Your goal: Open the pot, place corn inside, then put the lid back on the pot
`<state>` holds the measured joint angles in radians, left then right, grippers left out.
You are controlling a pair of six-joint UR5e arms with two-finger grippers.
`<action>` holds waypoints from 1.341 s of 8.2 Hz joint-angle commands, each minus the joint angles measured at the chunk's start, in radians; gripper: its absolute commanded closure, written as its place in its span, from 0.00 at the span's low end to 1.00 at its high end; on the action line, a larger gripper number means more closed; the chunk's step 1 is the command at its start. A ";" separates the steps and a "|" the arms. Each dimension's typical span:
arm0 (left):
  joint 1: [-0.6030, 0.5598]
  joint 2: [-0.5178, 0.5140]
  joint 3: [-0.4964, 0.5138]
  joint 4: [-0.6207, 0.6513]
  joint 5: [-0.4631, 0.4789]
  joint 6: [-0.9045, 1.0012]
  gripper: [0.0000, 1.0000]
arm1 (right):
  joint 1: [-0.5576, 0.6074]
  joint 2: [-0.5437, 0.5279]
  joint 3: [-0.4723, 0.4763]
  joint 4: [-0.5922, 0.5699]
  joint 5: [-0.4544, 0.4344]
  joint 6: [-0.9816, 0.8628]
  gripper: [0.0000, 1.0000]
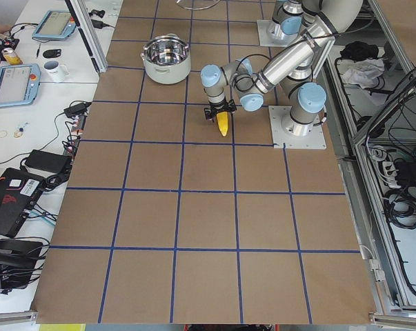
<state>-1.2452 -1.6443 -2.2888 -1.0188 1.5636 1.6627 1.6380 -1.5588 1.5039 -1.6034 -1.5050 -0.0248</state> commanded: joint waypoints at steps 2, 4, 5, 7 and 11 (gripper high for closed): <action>-0.006 -0.005 -0.021 0.011 -0.002 -0.018 0.00 | -0.033 -0.081 0.030 0.062 -0.006 -0.023 0.83; -0.006 -0.009 -0.021 0.011 -0.002 -0.032 0.05 | -0.029 -0.087 0.030 0.072 -0.004 -0.024 0.83; -0.006 -0.009 -0.021 0.011 0.000 -0.031 0.15 | -0.032 -0.087 0.029 0.074 -0.006 -0.026 0.83; -0.006 -0.008 -0.011 0.011 0.000 -0.026 0.47 | -0.032 -0.089 0.029 0.076 -0.006 -0.026 0.82; -0.013 -0.003 0.009 0.013 0.012 -0.124 0.93 | -0.032 -0.089 0.029 0.077 -0.004 -0.026 0.81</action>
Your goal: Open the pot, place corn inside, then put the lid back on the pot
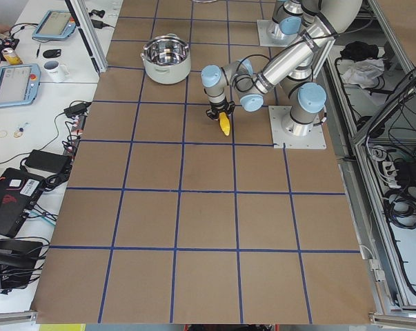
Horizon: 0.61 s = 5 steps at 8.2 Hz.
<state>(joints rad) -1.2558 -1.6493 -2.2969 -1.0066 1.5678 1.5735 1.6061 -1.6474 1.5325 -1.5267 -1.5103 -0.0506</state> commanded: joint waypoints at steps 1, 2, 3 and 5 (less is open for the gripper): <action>-0.002 0.014 0.046 0.002 0.008 -0.046 0.98 | 0.000 0.000 0.000 0.000 0.001 0.000 0.81; -0.004 0.026 0.083 0.003 0.006 -0.088 1.00 | 0.000 0.000 0.000 0.000 0.001 0.000 0.81; -0.004 0.029 0.140 0.002 0.009 -0.136 1.00 | 0.001 -0.002 0.000 0.008 0.001 0.001 0.81; -0.016 0.028 0.267 -0.009 0.014 -0.257 1.00 | 0.001 -0.005 0.002 0.013 0.009 0.003 0.81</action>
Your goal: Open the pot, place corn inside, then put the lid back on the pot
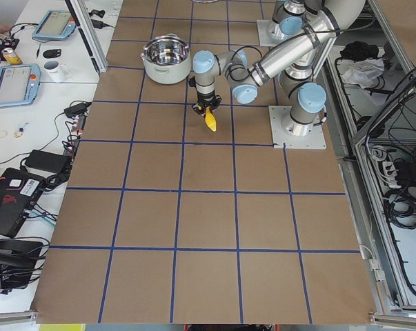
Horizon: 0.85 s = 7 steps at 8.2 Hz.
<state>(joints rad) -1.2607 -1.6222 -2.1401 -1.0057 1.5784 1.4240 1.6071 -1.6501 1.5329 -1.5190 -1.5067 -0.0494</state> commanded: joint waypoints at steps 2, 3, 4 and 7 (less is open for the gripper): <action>-0.038 -0.010 0.198 -0.022 0.009 -0.281 1.00 | 0.002 -0.002 0.001 0.005 0.003 0.002 0.81; -0.052 -0.013 0.212 -0.066 0.079 -0.340 1.00 | 0.002 -0.002 0.001 0.005 0.003 0.002 0.81; -0.084 -0.011 0.219 -0.103 0.090 -0.390 1.00 | 0.002 -0.002 0.001 0.005 0.008 0.006 0.81; -0.161 -0.060 0.385 -0.189 0.083 -0.748 1.00 | 0.002 -0.002 0.001 0.005 0.006 0.003 0.81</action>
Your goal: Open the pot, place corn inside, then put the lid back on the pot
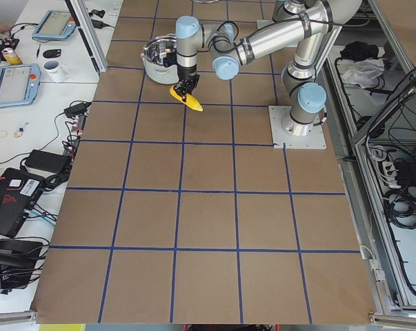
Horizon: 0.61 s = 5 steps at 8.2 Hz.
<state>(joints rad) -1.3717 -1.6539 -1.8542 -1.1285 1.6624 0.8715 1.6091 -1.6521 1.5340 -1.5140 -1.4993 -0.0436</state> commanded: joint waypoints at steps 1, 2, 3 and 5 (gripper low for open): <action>-0.085 -0.047 0.148 -0.071 -0.007 -0.307 1.00 | 0.000 0.000 0.000 0.000 -0.001 -0.002 0.81; -0.105 -0.067 0.195 -0.088 -0.038 -0.395 1.00 | 0.000 0.000 0.000 0.000 -0.001 -0.002 0.81; -0.124 -0.096 0.245 -0.109 -0.074 -0.480 1.00 | 0.000 0.000 0.000 0.000 -0.001 -0.002 0.81; -0.219 -0.194 0.390 -0.222 -0.116 -0.631 1.00 | -0.003 0.002 0.000 -0.002 -0.005 0.004 0.81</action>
<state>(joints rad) -1.5130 -1.7638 -1.5935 -1.2591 1.5819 0.3992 1.6091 -1.6516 1.5340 -1.5141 -1.5005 -0.0433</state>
